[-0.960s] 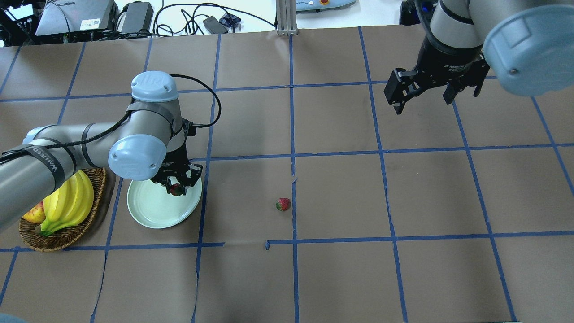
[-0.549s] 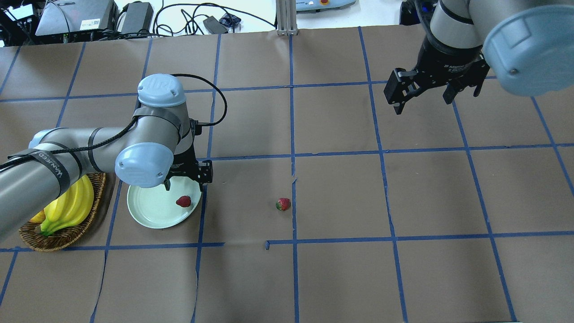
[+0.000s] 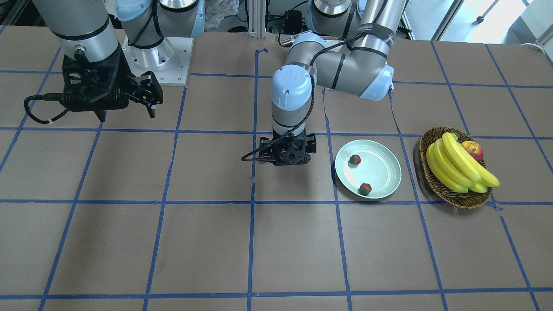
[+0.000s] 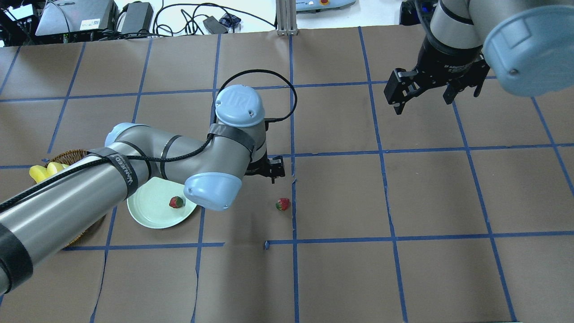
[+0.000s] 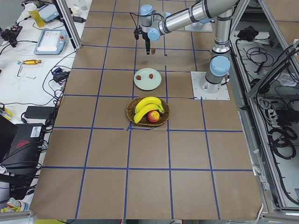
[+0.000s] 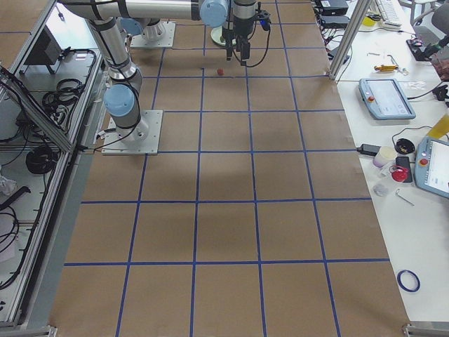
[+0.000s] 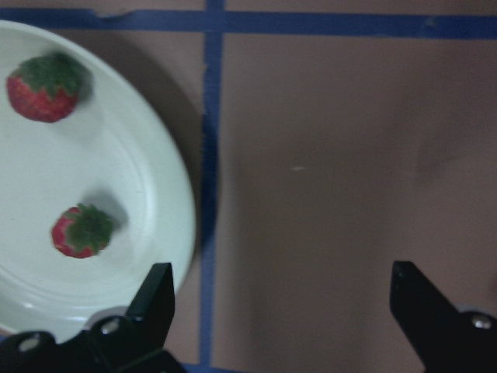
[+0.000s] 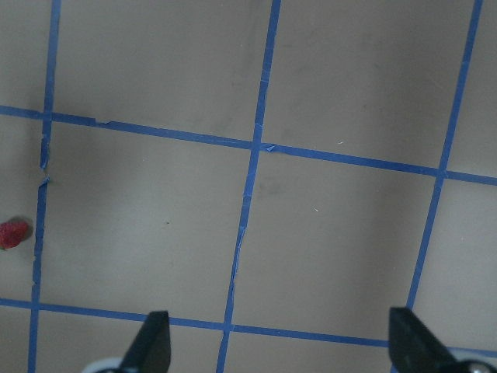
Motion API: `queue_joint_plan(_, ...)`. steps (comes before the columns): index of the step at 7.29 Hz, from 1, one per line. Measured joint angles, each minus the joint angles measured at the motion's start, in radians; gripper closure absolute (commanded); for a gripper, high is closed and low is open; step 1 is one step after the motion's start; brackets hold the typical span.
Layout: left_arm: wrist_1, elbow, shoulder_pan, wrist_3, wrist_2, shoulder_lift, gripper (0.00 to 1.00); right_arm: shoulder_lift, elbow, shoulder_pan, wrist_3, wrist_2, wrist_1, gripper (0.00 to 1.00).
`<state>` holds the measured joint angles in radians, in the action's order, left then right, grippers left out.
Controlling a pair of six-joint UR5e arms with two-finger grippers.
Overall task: Collect all strawberries into plate
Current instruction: 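Reach the left gripper to the last strawberry and grasp it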
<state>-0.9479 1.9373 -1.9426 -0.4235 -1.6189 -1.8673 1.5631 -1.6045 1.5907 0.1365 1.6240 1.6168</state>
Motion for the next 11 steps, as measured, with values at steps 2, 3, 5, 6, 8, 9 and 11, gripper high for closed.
queue_joint_plan(2,0.102,0.040,-0.051,-0.032,0.035,-0.038,0.05,0.000,0.000,0.001,0.000,-0.001,0.000,0.00)
queue_joint_plan(3,0.141,0.062,-0.063,-0.036,0.042,-0.053,0.34,0.000,0.000,0.001,0.000,-0.001,0.000,0.00)
queue_joint_plan(5,0.167,0.076,-0.071,-0.037,0.046,-0.073,0.84,0.000,0.000,0.001,0.000,0.000,0.000,0.00)
queue_joint_plan(6,0.170,0.077,-0.072,-0.035,0.046,-0.080,0.92,0.000,0.000,0.002,0.000,0.000,0.000,0.00)
queue_joint_plan(8,0.166,0.069,-0.071,-0.025,0.040,-0.080,0.97,0.000,0.000,0.002,0.000,0.000,0.000,0.00)
queue_joint_plan(9,0.131,0.049,-0.056,-0.004,0.034,-0.065,0.97,0.000,0.000,0.001,0.000,0.000,0.000,0.00)
queue_joint_plan(11,-0.064,-0.033,0.072,0.121,-0.004,-0.022,0.97,0.000,0.000,0.000,0.000,0.000,0.000,0.00)
